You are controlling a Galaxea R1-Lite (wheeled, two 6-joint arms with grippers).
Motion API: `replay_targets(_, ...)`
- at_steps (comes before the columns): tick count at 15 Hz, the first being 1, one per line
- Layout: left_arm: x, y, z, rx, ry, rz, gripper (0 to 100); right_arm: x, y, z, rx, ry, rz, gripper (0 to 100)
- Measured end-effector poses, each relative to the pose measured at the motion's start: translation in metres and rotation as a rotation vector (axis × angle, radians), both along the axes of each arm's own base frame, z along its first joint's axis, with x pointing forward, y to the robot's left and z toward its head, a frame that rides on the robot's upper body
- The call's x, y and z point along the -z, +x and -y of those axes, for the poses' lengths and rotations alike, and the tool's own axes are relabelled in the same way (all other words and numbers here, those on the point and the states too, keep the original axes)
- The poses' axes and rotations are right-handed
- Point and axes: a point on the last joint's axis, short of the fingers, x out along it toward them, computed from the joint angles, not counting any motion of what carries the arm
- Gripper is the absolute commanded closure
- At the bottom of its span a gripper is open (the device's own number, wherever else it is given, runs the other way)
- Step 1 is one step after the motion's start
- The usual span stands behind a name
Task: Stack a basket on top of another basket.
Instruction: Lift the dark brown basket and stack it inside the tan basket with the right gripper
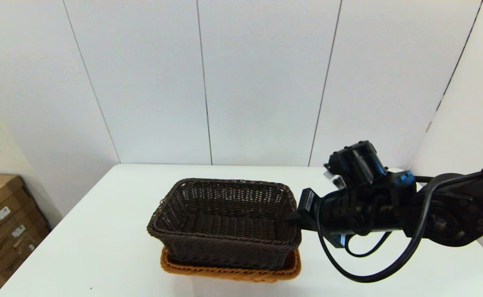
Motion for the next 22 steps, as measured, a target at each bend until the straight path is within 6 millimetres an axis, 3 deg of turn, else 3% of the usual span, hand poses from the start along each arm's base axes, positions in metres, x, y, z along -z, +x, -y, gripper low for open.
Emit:
replay_targets(1,0.000,0.000,0.000,0.001,0.000,0.000,0,0.000,0.001,0.000,0.001,0.003,0.007,100)
replay_targets(2,0.000,0.000,0.000,0.000,0.000,0.000,0,0.000,0.002,-0.001,0.002,0.007,0.017,0)
replay_targets(16,0.000,0.000,0.000,0.000,0.000,0.000,0,0.001,0.002,-0.001,0.003,0.008,0.019,0)
replay_targets(22,0.000,0.000,0.000,0.000,0.000,0.000,0,-0.009,0.002,0.000,-0.007,0.013,0.078,0)
